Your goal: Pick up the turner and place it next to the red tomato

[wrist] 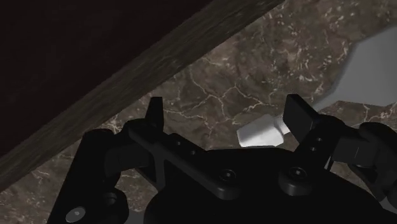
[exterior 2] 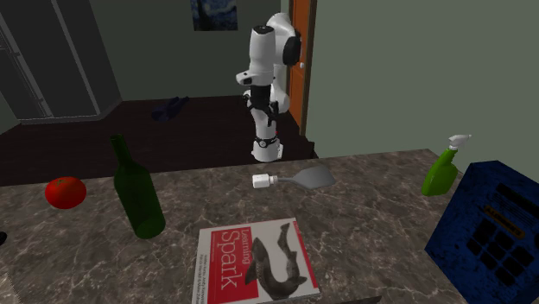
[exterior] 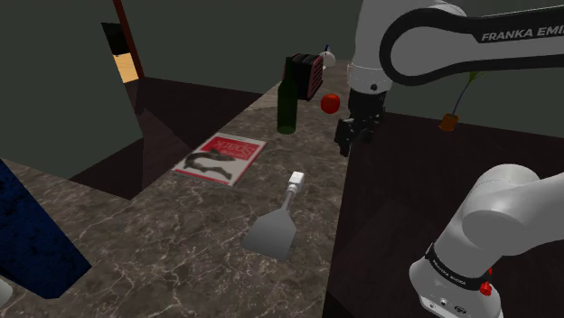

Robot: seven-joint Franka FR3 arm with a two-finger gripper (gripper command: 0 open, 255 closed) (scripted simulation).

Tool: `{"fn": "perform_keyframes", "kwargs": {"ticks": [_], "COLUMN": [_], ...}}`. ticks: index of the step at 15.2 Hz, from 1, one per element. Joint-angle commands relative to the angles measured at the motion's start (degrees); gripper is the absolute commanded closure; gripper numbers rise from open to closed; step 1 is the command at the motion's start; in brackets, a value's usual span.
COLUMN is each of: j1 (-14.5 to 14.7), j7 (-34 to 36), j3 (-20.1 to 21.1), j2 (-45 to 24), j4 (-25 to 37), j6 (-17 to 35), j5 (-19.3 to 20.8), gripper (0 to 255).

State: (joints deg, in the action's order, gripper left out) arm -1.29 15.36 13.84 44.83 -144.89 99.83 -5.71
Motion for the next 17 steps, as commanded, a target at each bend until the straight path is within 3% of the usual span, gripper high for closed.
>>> {"fn": "perform_keyframes", "kwargs": {"ticks": [1, 6, 10, 14, 17], "j1": [-0.6, -2.9, -6.4, -12.0, -17.4], "j7": [8.1, 26.4, 41.2, 56.8, 69.2], "j3": [3.6, 12.7, 20.5, 28.9, 35.4], "j2": [-0.5, -5.2, -11.7, -20.2, -27.5], "j4": [-1.5, -2.6, -1.1, 2.2, 5.3], "j6": [2.5, 10.1, 16.9, 24.1, 29.0], "j5": [-3.0, -9.1, -12.1, -11.7, -8.3], "gripper": [0, 0, 0, 0, 0]}}
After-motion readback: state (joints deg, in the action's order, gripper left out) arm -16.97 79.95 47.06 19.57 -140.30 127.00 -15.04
